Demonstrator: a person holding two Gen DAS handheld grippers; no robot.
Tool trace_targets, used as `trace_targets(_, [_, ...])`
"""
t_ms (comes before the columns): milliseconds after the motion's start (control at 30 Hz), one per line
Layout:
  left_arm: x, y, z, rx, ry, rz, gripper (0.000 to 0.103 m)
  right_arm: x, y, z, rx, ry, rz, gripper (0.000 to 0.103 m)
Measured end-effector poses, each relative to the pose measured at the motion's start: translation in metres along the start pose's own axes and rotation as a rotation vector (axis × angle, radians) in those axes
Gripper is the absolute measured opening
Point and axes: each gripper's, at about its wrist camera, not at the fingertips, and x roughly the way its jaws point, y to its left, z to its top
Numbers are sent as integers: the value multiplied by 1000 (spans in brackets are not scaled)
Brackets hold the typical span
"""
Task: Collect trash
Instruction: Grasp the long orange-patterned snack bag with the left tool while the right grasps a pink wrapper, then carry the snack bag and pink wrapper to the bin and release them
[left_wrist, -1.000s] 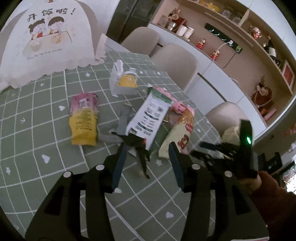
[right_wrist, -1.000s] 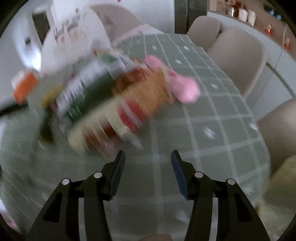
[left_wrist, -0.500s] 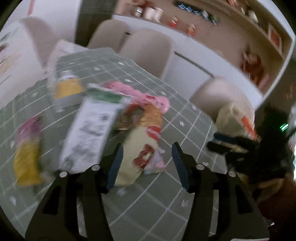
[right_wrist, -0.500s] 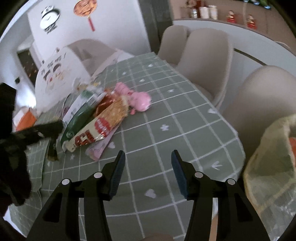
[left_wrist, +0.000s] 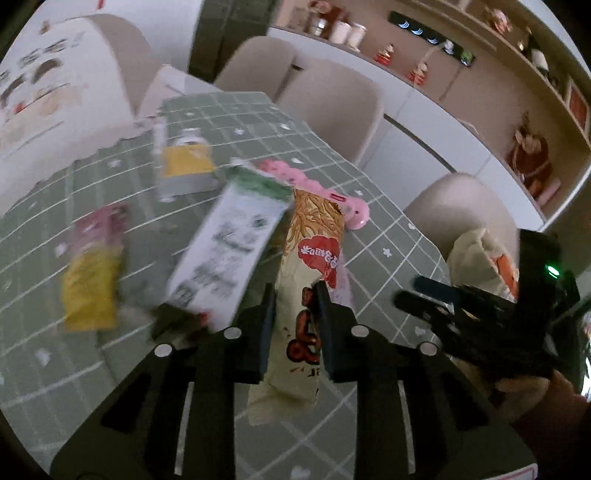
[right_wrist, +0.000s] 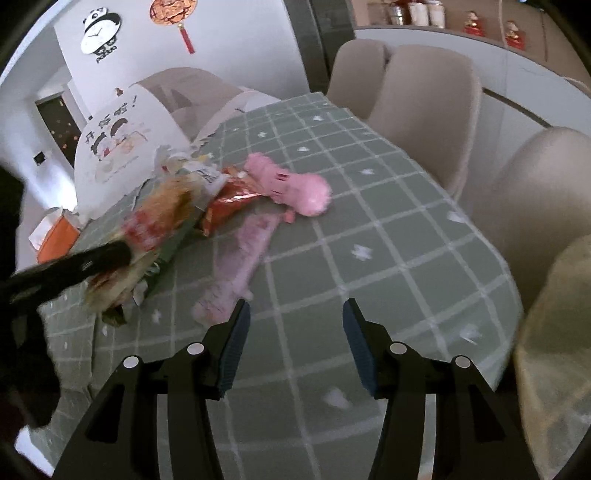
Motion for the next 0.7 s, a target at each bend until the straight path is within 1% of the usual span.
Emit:
trace_targets(167, [-17, 26, -23, -78, 19, 83, 21, 39, 22, 14, -7, 49, -17, 49])
trace_targets(233, [-20, 35, -32, -99, 32, 86, 21, 46, 30, 19, -41, 25, -37, 50])
trace_targets(300, [-22, 37, -39, -101, 36, 88, 23, 54, 40, 24, -91, 31, -61, 50])
trace_targets(400, [-18, 39, -45, -101, 60, 98, 24, 65, 57, 28, -208, 46, -124, 50])
trace_targets(433, [-16, 39, -46, -105, 68, 94, 25, 67, 63, 27, -251, 51, -133, 48])
trace_targets(467, [-14, 40, -47, -112, 76, 88, 27, 67, 64, 27, -266, 54, -108, 42])
trace_targets(533, [-12, 38, -47, -117, 80, 79, 28, 63, 62, 25, -267, 62, -96, 28])
trace_targets(600, [-11, 35, -47, -111, 80, 65, 34, 55, 56, 23, -248, 59, -77, 19])
trace_targets(633, [-11, 33, -47, -108, 81, 56, 36, 49, 51, 21, -231, 60, -65, 15])
trace_targets(700, [-10, 31, -46, -102, 85, 38, 40, 35, 42, 16, -207, 58, -40, 13])
